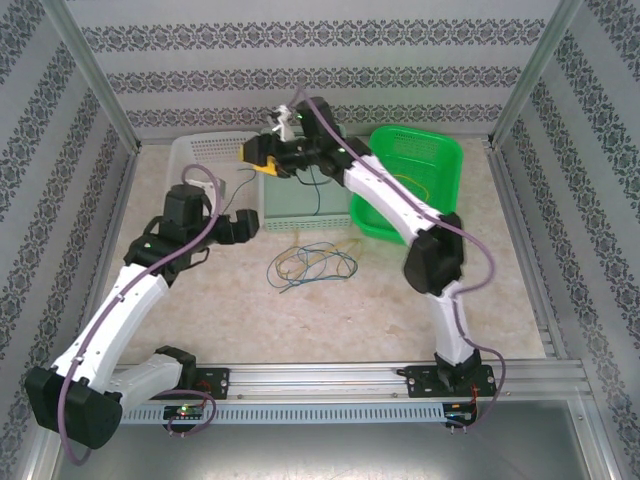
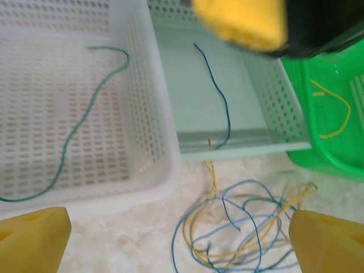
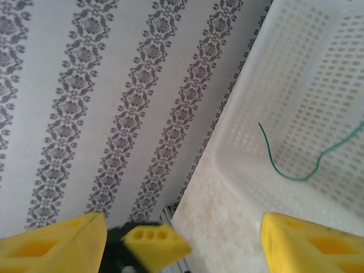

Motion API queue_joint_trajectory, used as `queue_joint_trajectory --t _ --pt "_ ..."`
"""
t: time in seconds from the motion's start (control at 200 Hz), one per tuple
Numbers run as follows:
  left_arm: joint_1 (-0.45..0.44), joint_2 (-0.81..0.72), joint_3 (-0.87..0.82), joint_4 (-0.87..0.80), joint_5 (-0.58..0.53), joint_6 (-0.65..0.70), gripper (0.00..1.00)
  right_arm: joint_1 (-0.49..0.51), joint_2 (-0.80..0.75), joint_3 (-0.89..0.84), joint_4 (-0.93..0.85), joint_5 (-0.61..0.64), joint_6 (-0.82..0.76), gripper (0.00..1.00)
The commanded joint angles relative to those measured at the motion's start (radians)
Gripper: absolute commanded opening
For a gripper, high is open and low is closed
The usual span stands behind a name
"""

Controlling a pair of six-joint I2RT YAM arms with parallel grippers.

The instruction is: Untangle the cables

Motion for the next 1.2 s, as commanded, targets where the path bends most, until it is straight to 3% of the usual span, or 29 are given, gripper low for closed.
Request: queue_joint_trajectory --t 0.0,0.245,0.465,0.769,0.944,1.199 --pt "-0.04 0.038 -0.044 0.034 0.086 0.009 0.97 -0.037 -0.154 -0.268 0.029 0.097 -0.076 0.7" --pt "-0.156 0.225 -0.075 0.11 0.187 -0.052 0.87 -0.095 -0.481 -0.784 -0.041 0.232 -0.195 0.66" --pt "-0.254 0.4 -0.03 0.156 0.221 -0.07 0.8 -0.103 -0.584 -1.083 0.022 0.304 -0.148 0.59" --pt "-0.259 0.453 -0.044 0.217 0.227 -0.127 0.79 -0.005 -0.469 -1.101 0.101 0.378 -0.219 0.58" --pt "-0.25 0.457 -0.046 0.246 0.231 -0.169 0.8 0.011 -0.379 -1.078 0.127 0.448 -0.223 0.47" --pt "-0.229 0.455 -0.046 0.264 0.236 -0.184 0.8 0.012 -0.308 -1.053 0.206 0.456 -0.201 0.41"
